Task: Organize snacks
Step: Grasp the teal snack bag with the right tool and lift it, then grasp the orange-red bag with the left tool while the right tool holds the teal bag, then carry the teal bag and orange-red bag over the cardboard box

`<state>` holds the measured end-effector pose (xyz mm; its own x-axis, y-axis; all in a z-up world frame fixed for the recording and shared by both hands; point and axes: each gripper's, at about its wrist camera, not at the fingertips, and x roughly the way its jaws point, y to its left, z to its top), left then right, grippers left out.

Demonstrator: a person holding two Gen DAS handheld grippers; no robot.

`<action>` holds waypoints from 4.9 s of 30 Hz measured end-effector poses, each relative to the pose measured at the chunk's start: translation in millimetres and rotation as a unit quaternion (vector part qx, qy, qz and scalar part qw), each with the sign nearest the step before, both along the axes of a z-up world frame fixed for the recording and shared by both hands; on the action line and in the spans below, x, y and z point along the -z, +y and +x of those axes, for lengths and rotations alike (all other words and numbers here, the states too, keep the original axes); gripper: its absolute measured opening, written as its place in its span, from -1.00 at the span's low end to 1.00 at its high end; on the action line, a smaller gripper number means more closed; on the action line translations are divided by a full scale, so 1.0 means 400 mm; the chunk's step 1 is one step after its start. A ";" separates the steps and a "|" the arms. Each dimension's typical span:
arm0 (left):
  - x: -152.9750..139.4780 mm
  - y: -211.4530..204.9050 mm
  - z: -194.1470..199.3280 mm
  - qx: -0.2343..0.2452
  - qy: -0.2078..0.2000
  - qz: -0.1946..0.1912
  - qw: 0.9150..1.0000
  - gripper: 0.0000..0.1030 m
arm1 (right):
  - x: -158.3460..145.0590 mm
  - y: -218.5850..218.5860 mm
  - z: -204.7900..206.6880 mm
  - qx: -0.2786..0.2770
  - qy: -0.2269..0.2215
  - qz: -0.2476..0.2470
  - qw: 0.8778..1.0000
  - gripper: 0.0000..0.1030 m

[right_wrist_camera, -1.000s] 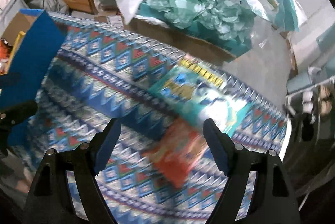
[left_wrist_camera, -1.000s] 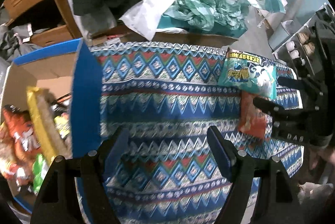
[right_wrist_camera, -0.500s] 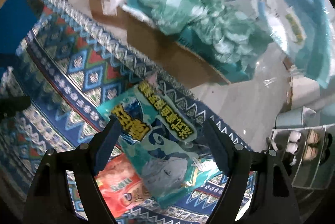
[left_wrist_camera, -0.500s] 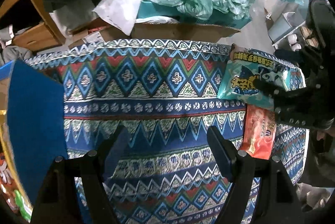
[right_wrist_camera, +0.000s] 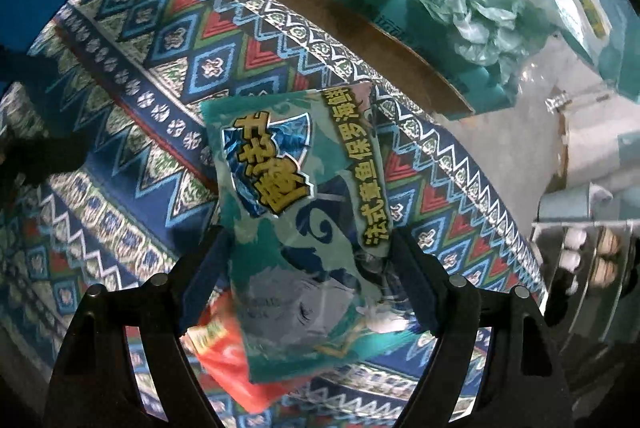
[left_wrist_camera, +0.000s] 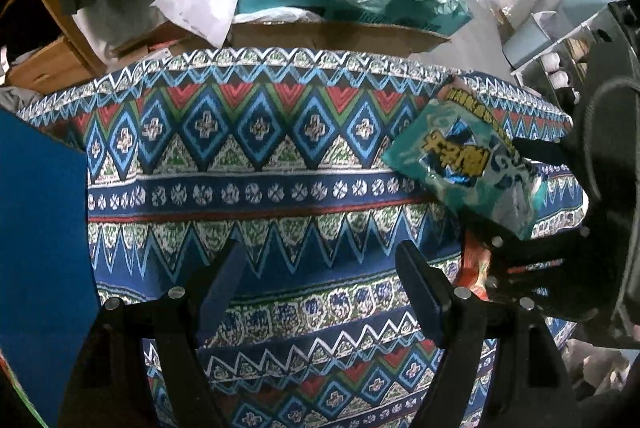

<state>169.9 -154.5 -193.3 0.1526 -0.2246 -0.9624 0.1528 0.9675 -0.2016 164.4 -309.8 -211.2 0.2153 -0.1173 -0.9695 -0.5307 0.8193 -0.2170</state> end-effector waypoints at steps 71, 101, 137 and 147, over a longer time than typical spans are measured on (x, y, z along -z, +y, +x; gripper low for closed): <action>0.099 -0.459 -0.051 0.015 0.026 -0.009 0.999 0.53 | -0.026 -0.507 -0.206 0.446 -0.015 0.167 0.879 0.26; -0.094 -0.248 -0.134 0.036 -0.044 -0.018 0.998 -0.06 | -0.158 -0.330 -0.225 0.371 -0.046 0.177 0.910 0.26; -0.342 0.171 -0.249 -0.067 -0.107 -0.022 0.992 -0.05 | -0.390 0.111 -0.242 0.204 -0.094 0.249 0.942 0.26; -0.345 0.361 -0.275 -0.125 -0.109 -0.005 0.986 -0.05 | -0.393 0.291 -0.209 0.156 -0.060 0.268 0.949 0.26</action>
